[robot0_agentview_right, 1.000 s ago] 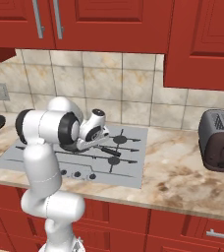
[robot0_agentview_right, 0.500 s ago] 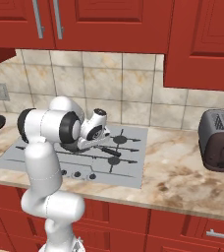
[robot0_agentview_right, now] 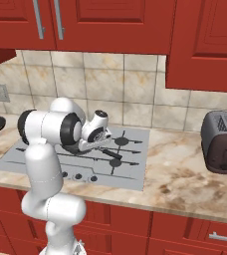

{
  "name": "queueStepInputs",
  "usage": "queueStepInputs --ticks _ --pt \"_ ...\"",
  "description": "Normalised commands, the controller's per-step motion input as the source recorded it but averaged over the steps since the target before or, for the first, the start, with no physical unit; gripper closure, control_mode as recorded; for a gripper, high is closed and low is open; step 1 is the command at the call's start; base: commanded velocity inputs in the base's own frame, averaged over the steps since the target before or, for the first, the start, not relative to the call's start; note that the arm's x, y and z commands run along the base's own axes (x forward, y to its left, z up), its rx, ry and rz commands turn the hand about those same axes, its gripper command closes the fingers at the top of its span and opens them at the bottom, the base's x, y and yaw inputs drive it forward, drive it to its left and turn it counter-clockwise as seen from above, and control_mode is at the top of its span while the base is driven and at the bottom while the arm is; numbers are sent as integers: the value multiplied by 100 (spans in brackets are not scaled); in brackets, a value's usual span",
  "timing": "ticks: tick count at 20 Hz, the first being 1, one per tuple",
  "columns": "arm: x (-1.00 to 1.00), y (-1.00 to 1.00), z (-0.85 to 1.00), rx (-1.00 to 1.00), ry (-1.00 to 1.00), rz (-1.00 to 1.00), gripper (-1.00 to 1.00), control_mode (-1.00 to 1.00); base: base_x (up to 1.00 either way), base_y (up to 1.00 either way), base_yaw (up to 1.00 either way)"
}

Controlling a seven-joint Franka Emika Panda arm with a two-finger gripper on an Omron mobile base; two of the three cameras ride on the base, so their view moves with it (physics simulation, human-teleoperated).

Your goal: Place both pans onto different burners. Then place the onion and the chicken drumstick on different pans.

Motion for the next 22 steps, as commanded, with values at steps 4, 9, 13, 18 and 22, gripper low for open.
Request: queueStepInputs --ticks 4,9,13,18,22 --pt "-14 -11 -21 0 -3 0 100 -100 0 0 0" --pt "-20 -19 -15 1 -2 0 100 -100 0 0 0" --pt "-18 -22 -10 2 0 0 100 -100 0 0 0" --pt "-16 -13 -3 2 0 0 100 -100 0 0 0" --pt "-4 0 -3 0 0 0 100 -100 0 0 0"
